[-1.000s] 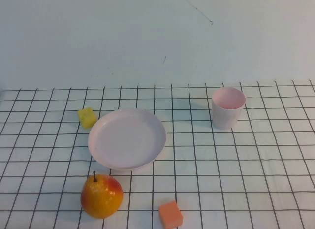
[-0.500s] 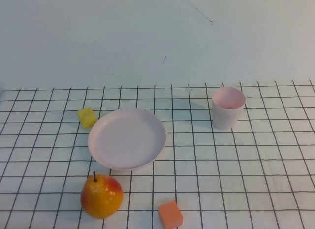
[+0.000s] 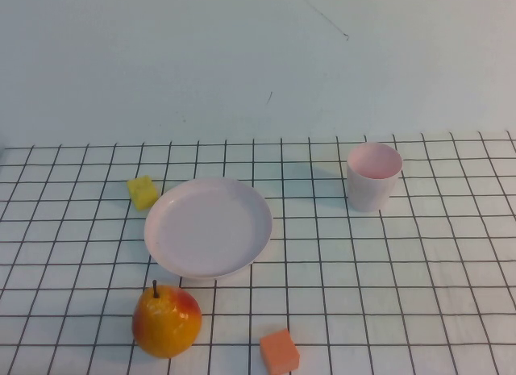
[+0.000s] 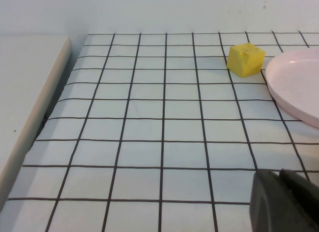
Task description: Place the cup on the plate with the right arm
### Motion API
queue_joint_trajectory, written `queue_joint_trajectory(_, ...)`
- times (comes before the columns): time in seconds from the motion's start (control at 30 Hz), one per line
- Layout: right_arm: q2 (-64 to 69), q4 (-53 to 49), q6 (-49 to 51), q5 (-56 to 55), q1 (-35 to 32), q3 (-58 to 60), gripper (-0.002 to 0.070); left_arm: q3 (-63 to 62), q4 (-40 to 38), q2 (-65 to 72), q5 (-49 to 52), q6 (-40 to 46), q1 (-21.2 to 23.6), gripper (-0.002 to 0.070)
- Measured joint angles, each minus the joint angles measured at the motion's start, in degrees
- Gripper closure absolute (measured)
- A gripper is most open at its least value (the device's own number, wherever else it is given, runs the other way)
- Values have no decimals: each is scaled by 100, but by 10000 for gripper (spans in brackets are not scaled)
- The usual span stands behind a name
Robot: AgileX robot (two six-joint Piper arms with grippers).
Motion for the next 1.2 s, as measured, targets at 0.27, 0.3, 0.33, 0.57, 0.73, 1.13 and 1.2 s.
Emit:
queue_joint_trajectory(0.27,0,47,-202,972,0,-612,678,0,0,0,0,0,0,678)
queue_joint_trajectory(0.3,0,34,-229,1337,0,-874,678,0,0,0,0,0,0,678)
queue_joint_trajectory(0.33,0,19,-243,1632,0,-1094,678,0,0,0,0,0,0,678)
queue_joint_trajectory(0.57,1132,5,-257,3902,0,-3004,678,0,0,0,0,0,0,678)
queue_joint_trajectory(0.73,2466,95,-540,5165,0,-4279,678,0,0,0,0,0,0,678)
queue_joint_trajectory(1.13,5934,1750,-2483,6670,22,-6435,678,0,0,0,0,0,0,678)
queue_joint_trajectory(1.2,6573,2075,-2832,6938,22,-6784,678,0,0,0,0,0,0,678)
